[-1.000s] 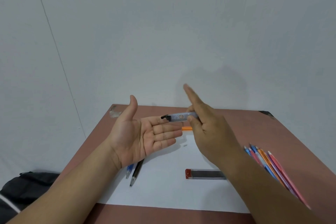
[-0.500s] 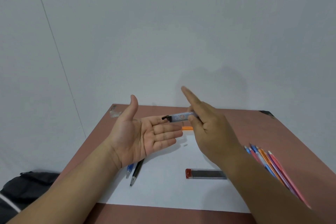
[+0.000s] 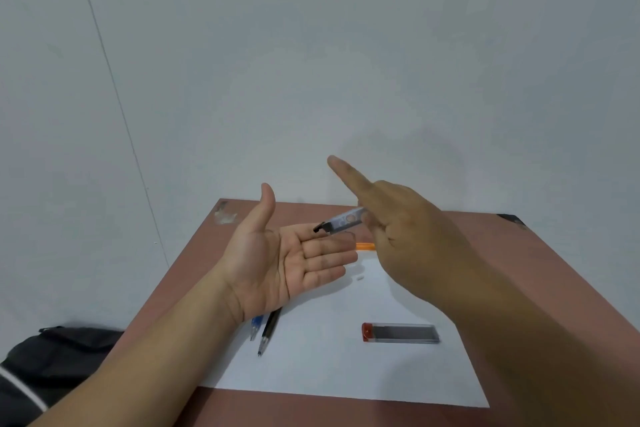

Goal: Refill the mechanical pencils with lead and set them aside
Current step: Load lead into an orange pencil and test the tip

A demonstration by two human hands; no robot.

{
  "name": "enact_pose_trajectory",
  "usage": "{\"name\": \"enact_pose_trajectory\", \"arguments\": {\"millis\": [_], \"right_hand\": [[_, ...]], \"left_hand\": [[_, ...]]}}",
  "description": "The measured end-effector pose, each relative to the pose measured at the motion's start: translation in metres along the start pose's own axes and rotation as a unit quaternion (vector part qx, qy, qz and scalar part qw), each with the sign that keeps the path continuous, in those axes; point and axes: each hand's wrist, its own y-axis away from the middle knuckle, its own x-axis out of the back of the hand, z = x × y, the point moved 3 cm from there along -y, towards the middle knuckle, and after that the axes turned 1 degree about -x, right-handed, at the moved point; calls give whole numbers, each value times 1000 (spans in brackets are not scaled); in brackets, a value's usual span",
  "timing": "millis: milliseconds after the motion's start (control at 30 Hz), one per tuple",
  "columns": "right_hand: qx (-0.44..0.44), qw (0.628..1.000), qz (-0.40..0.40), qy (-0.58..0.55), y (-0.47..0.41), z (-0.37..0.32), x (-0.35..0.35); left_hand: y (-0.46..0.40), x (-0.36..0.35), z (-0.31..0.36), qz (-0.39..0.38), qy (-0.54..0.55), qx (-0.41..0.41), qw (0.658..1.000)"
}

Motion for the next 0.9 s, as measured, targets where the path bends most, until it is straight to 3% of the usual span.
{"name": "enact_pose_trajectory", "arguments": {"millis": [300,900], "right_hand": [[-3,996,-76,51,-14,-5,13],[-7,999,-33,14,-19,-12,7]], "left_hand": [[0,-2,0,7,9,-2,1000],[1,0,0,12,35,0,999]]}}
